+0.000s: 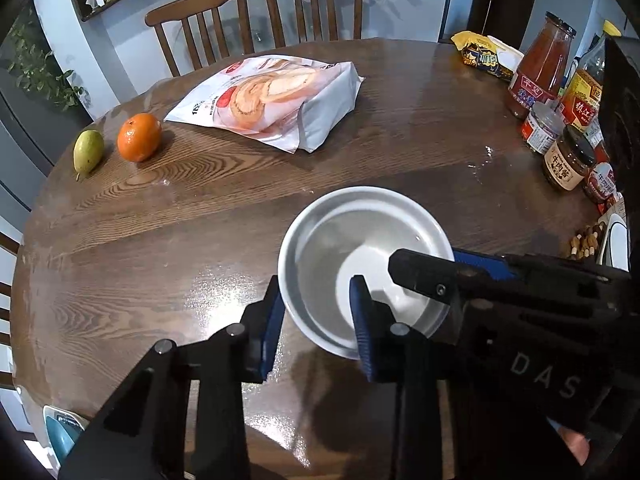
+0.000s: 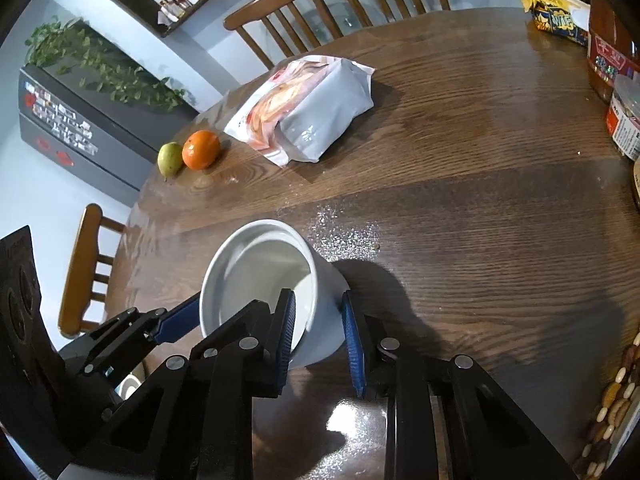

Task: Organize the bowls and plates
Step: 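Lift the small white ramekin off the table with both tools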

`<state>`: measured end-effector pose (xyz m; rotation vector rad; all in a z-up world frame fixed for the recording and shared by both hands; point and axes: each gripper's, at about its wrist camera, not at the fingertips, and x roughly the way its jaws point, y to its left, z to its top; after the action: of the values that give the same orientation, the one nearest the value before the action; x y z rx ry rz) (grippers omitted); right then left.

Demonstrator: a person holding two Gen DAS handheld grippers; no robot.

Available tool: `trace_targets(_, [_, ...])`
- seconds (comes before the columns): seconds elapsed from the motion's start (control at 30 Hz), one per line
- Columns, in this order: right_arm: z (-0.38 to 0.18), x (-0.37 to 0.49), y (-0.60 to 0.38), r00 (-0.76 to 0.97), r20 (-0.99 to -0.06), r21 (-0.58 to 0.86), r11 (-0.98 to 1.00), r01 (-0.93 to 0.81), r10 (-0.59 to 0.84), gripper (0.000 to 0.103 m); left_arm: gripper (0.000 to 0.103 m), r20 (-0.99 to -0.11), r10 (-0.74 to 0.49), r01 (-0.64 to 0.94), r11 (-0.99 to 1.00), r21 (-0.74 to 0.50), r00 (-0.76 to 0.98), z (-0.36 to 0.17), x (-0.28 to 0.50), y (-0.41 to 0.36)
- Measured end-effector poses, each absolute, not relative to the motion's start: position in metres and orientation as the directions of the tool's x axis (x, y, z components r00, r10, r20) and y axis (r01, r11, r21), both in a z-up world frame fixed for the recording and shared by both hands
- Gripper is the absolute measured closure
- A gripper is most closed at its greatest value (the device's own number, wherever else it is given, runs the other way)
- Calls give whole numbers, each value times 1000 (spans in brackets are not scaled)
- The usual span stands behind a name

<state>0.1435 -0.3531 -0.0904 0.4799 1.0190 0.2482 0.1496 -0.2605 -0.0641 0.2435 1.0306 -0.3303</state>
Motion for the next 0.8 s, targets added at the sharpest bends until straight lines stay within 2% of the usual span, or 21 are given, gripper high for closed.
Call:
trace_targets(0.13, [-88,139,-350,539,-750,464,885,17,383,78,74,-865,-152,379,924,47,478,-64,149,-261])
trace_targets(0.37, [-86,131,-353,558,-746,461,887,39,363,80,83,-858,-160,381,923,45,488,-63,145,-260])
trace_targets(0.8, [-82,106,-357,590,-725,476,878,58,355,83,83,-844,-173,399,916,53,509,-60,127,-261])
